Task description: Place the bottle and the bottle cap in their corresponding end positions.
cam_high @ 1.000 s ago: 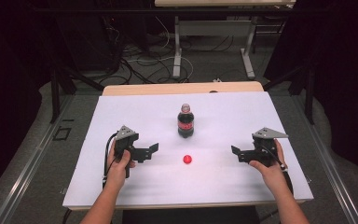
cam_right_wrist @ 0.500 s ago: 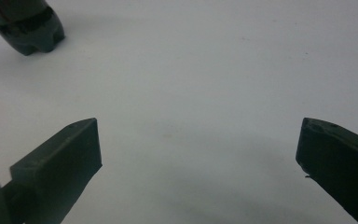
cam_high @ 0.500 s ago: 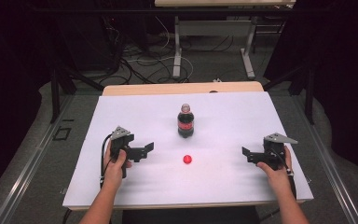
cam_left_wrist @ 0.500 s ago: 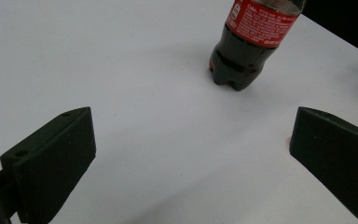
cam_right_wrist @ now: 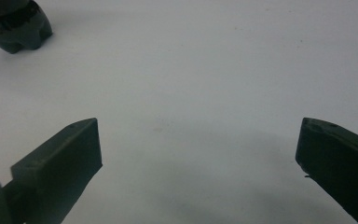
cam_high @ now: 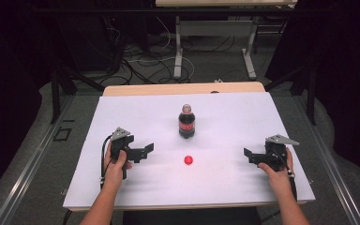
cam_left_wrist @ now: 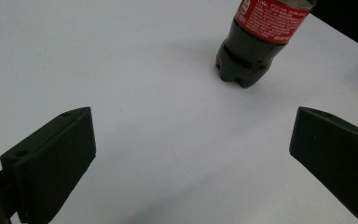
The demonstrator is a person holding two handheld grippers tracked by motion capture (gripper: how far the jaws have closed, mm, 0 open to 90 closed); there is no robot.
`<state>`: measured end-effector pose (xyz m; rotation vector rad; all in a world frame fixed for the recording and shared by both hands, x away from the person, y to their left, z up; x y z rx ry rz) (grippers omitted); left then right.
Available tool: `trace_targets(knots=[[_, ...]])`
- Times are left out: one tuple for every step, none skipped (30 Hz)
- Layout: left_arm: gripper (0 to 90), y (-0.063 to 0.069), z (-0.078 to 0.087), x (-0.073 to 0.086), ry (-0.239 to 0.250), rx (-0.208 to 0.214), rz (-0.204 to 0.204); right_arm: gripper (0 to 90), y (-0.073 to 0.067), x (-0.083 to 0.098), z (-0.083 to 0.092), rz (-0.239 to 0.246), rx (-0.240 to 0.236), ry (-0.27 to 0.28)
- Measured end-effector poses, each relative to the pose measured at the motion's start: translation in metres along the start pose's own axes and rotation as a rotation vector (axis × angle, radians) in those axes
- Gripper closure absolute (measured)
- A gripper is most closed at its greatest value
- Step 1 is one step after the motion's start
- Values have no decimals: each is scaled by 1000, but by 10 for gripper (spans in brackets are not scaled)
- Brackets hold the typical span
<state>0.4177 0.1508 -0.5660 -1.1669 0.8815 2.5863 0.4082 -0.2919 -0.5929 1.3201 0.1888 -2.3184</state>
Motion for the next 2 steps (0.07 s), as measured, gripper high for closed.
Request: trace_targets(knots=[[7,0,0,0,1,1,2,0,0,0,0,1,-1,3],[7,0,0,0,2,0,3,0,0,-1,1,1,1,4]])
Point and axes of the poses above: each handheld gripper's, and its own axes: z roughly backward along the jaws, x roughly out of its underside, y roughly to its right, the point moved 7 cm from there along -z, roughly forward along the jaws, and after that the axes turned 15 degrees about z, right-handed, at the moved point
